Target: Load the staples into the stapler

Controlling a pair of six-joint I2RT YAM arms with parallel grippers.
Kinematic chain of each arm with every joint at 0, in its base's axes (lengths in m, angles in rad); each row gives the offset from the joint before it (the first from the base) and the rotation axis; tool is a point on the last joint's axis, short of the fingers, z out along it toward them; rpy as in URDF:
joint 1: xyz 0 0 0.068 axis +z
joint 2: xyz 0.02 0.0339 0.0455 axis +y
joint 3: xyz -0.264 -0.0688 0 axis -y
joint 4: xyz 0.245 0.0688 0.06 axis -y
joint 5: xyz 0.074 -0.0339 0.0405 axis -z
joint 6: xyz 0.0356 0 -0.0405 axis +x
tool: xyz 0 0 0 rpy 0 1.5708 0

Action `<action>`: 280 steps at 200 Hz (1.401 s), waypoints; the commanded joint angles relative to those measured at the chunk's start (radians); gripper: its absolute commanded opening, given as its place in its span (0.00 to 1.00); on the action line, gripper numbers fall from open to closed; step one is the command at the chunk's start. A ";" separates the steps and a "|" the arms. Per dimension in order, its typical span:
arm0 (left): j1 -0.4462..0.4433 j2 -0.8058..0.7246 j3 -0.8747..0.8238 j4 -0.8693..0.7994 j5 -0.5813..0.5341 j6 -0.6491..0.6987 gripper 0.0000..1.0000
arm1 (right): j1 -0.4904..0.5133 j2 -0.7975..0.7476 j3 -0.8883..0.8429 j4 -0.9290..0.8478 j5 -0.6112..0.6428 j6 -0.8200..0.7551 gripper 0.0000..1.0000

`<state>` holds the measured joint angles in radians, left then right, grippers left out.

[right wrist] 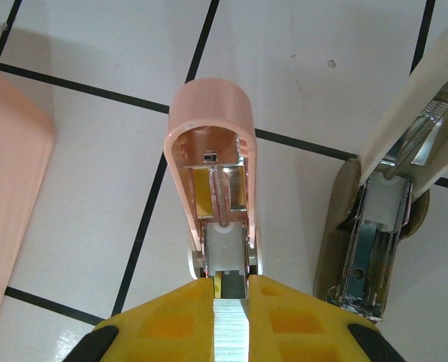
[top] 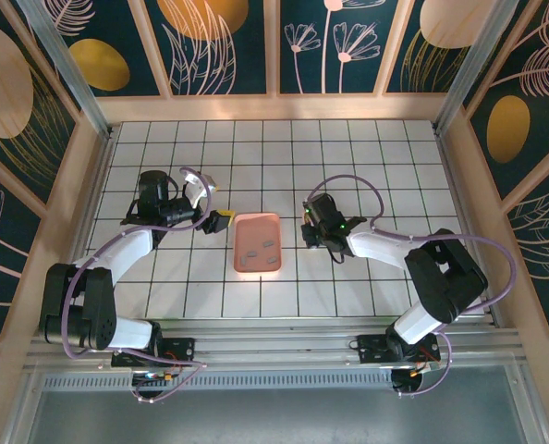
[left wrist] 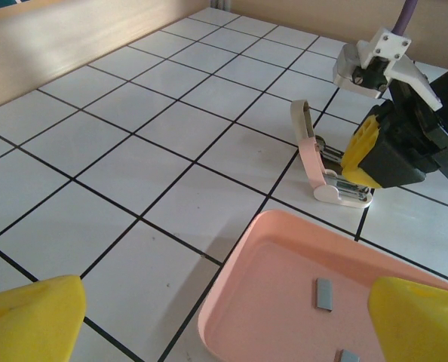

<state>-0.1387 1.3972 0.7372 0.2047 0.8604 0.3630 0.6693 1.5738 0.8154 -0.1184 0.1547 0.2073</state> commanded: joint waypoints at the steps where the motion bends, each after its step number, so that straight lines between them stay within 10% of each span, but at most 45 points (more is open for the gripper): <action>1: -0.007 0.006 0.024 -0.005 0.031 0.020 0.95 | 0.004 0.016 -0.017 0.019 -0.007 -0.005 0.14; 280: -0.009 0.010 0.024 -0.005 0.043 0.021 0.96 | 0.007 -0.001 -0.022 0.021 -0.027 0.007 0.14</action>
<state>-0.1390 1.3983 0.7372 0.2047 0.8658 0.3630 0.6693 1.5475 0.8059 -0.1085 0.1467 0.2081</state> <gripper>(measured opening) 0.955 0.140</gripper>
